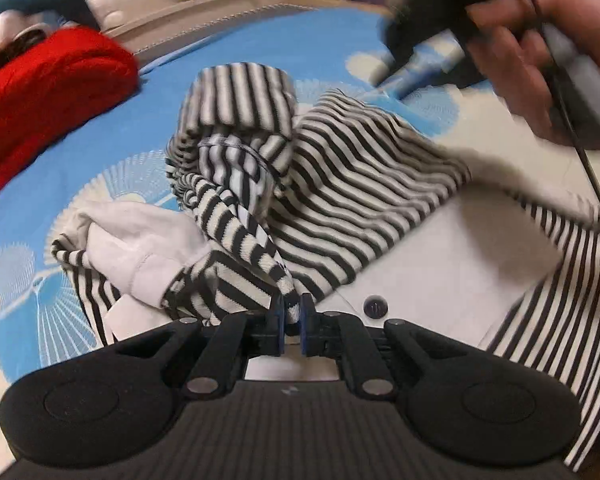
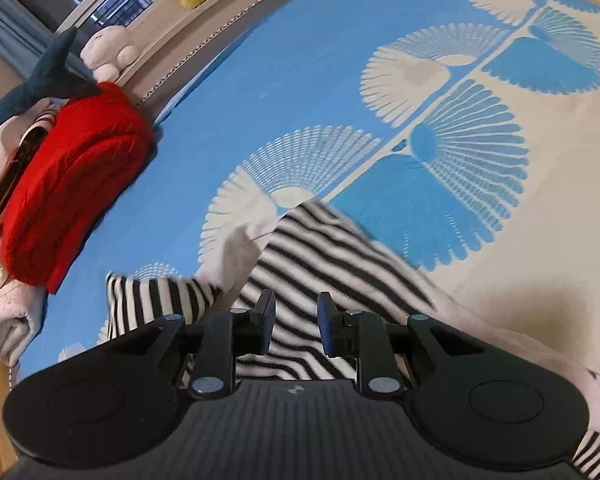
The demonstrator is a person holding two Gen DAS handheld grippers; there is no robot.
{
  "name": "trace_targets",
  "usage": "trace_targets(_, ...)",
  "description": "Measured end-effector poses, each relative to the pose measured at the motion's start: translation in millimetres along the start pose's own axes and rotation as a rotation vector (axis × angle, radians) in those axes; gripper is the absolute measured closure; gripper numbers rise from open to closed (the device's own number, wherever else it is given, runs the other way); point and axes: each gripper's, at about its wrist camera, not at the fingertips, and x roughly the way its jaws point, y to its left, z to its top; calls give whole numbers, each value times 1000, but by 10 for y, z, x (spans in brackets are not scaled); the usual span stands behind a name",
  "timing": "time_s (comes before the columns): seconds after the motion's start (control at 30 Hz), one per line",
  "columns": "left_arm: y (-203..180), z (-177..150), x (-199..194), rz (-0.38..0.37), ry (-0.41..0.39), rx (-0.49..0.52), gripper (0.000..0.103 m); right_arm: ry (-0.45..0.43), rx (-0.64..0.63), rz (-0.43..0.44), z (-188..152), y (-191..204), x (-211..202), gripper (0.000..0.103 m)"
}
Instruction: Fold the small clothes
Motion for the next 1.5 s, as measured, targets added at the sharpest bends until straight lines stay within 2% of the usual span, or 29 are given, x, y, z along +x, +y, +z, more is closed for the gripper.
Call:
trace_targets(0.07, 251, 220, -113, 10, -75, -108, 85, 7, 4, -1, -3, -33, -2, 79)
trace_targets(0.13, 471, 501, -148, 21, -145, -215, 85, 13, -1, -4, -5, -52, 6, 79)
trace_targets(0.17, 627, 648, -129, 25, -161, -278, 84, 14, -4, -4, -3, -47, 7, 79)
trace_targets(0.23, 848, 912, -22, 35, -143, -367, 78, 11, -6, -2, 9, -46, 8, 79)
trace_targets(0.3, 1083, 1143, 354, 28, -38, -440, 62, 8, -8, -1, 14, -29, 15, 79)
trace_targets(0.37, 1303, 1289, 799, -12, 122, -524, 61, 16, -9, 5, 18, -12, 43, 79)
trace_targets(0.47, 1531, 1236, 1430, -98, 330, -678, 61, 27, -11, 17, 24, 2, 74, 79)
trace_targets(0.5, 1573, 1194, 1626, -123, 390, -717, 62, 27, -9, 19, 35, 0, 79, 79)
trace_targets(0.53, 1570, 1132, 1739, -139, 414, -733, 63, 26, -6, 20, 52, -8, 79, 79)
trace_targets(0.57, 1608, 1136, 1856, -152, 426, -747, 76, 25, -1, 19, 71, -21, 81, 79)
trace_targets(0.6, 1651, 1156, 1940, -163, 425, -755, 96, 23, 4, 19, 89, -41, 82, 79)
trace_targets(0.67, 1707, 1310, 1994, -135, 393, -709, 97, 19, 15, 15, 131, -79, 85, 79)
trace_targets(0.77, 1631, 1781, 1796, 63, 287, -472, 97, 14, 27, 13, 180, -121, 85, 79)
trace_targets(0.83, 1569, 2131, 1412, 156, 119, -354, 97, 10, 30, 12, 209, -132, 82, 79)
trace_targets(0.87, 1503, 2294, 1108, 183, -9, -296, 97, 7, 32, 12, 223, -132, 76, 79)
trace_targets(0.93, 1310, 2456, 589, 193, -212, -177, 97, 0, 33, 15, 239, -130, 61, 79)
trace_targets(1.0, 1022, 2384, -2, 134, -393, -43, 97, -6, 42, 13, 253, -144, 42, 79)
trace_targets(1.07, 687, 2098, -538, 32, -527, 99, 97, -14, 51, 10, 255, -162, 14, 79)
trace_targets(1.13, 397, 1719, -846, -98, -559, 194, 96, -21, 57, 10, 253, -179, -23, 79)
trace_targets(1.17, 275, 1498, -927, -178, -539, 217, 96, -25, 57, 10, 252, -187, -42, 79)
trace_targets(1.23, 39, 983, -913, -345, -416, 220, 86, -34, 57, 8, 254, -222, -80, 79)
trace_targets(1.27, -46, 773, -855, -392, -348, 216, 75, -38, 62, 12, 257, -247, -96, 79)
trace_targets(1.3, -97, 532, -760, -418, -280, 198, 72, -42, 69, 16, 261, -279, -111, 79)
trace_targets(1.33, -91, 326, -673, -413, -234, 155, 72, -44, 71, 17, 264, -304, -121, 79)
trace_targets(1.4, 67, 88, -568, -376, -203, -4, 72, -46, 71, 22, 264, -345, -135, 79)
trace_targets(1.47, 354, -11, -487, -338, -198, -192, 72, -39, 72, 41, 257, -369, -125, 79)
trace_targets(1.5, 485, -2, -442, -289, -194, -259, 72, -30, 68, 54, 253, -365, -108, 79)
